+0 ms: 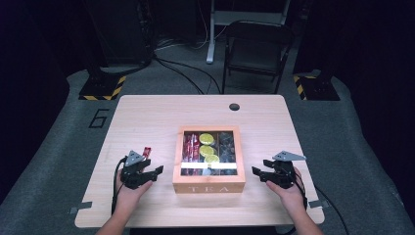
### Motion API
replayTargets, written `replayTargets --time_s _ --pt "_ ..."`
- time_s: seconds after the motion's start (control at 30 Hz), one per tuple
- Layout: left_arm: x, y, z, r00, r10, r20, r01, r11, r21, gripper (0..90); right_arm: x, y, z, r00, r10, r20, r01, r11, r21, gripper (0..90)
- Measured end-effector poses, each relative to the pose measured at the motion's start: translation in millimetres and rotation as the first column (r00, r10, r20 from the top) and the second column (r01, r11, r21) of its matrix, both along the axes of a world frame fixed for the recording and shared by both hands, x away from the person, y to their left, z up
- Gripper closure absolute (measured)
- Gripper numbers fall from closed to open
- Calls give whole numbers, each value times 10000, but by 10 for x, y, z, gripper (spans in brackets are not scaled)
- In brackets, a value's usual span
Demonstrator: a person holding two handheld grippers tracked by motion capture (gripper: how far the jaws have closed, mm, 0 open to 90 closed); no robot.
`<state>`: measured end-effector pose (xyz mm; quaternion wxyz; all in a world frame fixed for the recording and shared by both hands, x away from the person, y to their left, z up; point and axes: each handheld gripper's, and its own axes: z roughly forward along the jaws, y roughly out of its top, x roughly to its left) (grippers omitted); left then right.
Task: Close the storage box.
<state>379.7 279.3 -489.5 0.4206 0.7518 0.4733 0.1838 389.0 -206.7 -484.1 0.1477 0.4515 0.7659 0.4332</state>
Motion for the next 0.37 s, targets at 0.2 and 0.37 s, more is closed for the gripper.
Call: replayTargets --time_s 0.2,0.37 --pt "-5 12 18 9999 171 -5 -171 9998 60 363 -5 4 1 10000 -27 -2 27 10000 -24 370" --pt "-58 150 127 9936 1094 297 -1086 9937 -284 344 -109 43 127 9919 853 946 -918 9935 674 354"
